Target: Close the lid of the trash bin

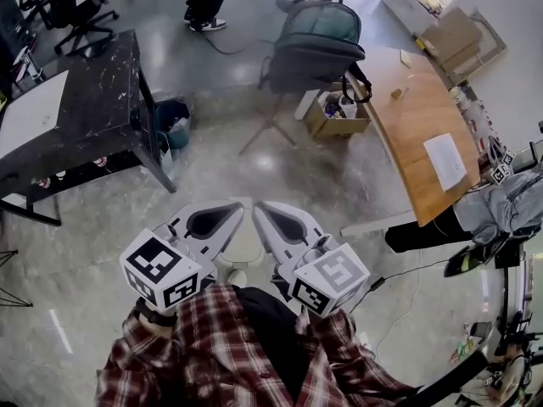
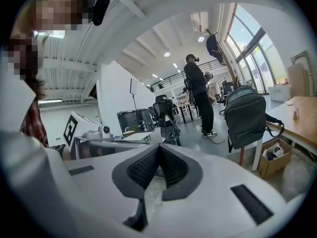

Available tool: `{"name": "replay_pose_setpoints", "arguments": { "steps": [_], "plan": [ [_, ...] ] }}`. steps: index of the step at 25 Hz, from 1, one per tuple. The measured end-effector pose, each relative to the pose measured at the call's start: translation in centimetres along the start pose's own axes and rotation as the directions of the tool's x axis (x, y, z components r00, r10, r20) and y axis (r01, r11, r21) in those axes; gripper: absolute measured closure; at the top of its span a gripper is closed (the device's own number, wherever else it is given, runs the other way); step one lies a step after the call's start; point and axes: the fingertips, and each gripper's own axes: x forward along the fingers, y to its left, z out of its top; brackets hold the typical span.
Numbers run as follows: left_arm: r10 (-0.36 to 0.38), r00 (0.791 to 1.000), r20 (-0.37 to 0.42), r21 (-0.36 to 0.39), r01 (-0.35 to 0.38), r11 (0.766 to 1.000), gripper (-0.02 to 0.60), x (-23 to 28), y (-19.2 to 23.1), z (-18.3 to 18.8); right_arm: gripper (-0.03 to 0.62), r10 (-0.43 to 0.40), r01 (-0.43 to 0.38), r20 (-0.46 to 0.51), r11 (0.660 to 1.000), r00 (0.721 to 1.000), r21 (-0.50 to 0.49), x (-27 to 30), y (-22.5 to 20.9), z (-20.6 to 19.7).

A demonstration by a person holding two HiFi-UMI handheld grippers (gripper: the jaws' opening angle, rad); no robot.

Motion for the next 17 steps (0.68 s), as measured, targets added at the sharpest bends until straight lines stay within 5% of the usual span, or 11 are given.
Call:
{"name": "replay_pose_setpoints", "arguments": {
  "steps": [17],
  "plan": [
    [0.049,0.999,-0.014,-0.056,-0.05,0.997,0.571,-2.2,1.1,-1.5,0.58,0.039,-0.037,-0.043,0.998,0.998,0.04,1.2,1.0,-1.9]
  ]
}}
